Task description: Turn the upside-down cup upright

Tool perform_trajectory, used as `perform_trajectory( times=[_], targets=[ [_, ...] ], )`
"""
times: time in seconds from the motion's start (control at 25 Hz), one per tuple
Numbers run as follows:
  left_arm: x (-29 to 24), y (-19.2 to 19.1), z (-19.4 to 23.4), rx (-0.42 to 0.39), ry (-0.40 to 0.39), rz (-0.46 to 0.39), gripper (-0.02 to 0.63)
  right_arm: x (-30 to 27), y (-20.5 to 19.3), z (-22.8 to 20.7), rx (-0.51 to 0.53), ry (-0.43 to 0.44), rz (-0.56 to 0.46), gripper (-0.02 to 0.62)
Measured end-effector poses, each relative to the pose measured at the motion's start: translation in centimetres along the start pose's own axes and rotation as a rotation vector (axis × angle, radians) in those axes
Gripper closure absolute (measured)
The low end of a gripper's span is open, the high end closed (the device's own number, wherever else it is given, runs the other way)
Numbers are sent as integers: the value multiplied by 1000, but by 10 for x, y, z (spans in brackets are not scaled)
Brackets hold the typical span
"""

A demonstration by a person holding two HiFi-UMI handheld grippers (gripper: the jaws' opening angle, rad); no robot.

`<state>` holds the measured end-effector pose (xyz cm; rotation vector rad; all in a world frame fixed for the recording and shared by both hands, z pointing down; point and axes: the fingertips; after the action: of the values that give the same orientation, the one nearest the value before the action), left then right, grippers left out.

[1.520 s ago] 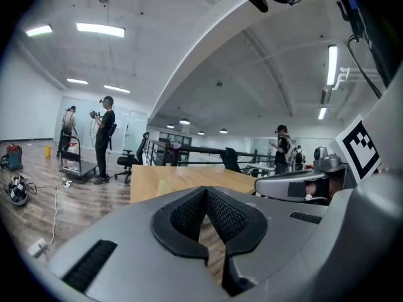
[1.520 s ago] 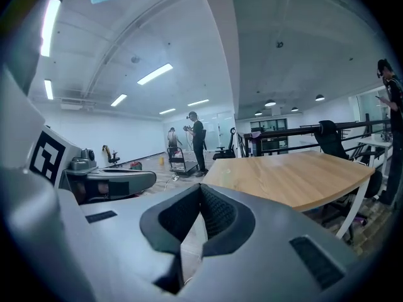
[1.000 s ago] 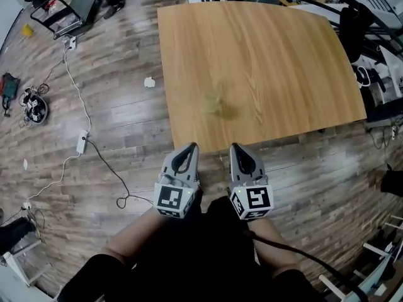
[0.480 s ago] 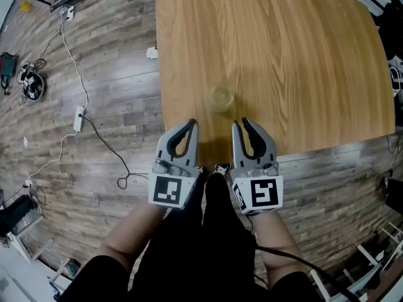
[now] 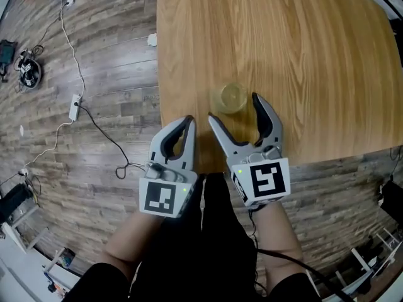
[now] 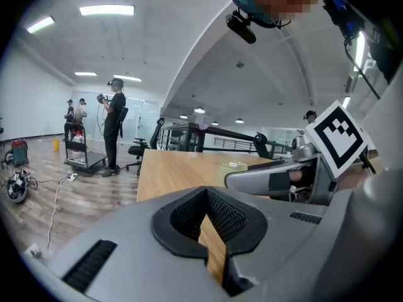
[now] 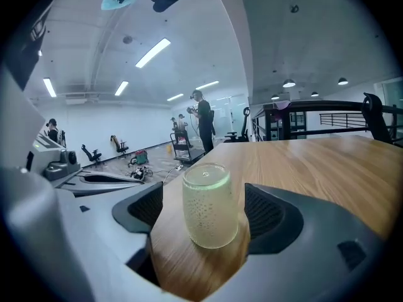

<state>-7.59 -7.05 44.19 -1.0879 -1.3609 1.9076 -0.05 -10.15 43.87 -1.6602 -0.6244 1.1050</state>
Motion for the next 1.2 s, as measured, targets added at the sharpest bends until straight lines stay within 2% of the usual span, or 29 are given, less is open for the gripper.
perform_trajectory(
  times=[0.12,0.28,0.84,0.96,1.12,1.16,1.2],
  targets=[
    [0,-3,0,4,-1,2,598,-15,-5,-1,25,8,36,233],
    [1,-6,5,18,1,9,598,-32,-11,-3,63,-3,74,230],
    [-1,-19,10,46,1,21,598,-55,-26,-3,101,-25,80,233],
    [-1,-22,12,62,1,19,598,-50,-21,-5,54,-19,35,233],
    [-1,-14,11,95,-42,-10,598,-34,7,-13,-113,36,-64,233],
    [-3,-8,8,104,-76,-31,572,-29,14,-15,-157,53,-81,233],
    [-5,-2,3,113,-112,-56,499,-24,21,-17,-197,71,-96,233]
  ],
)
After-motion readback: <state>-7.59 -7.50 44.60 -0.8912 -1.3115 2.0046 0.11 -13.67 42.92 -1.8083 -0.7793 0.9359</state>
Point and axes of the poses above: the fingertips, and each gripper's own axes: x backward along the fingers, z to its left, y out of its top, and after that the axes turned 3 degrees about -y, right-handed
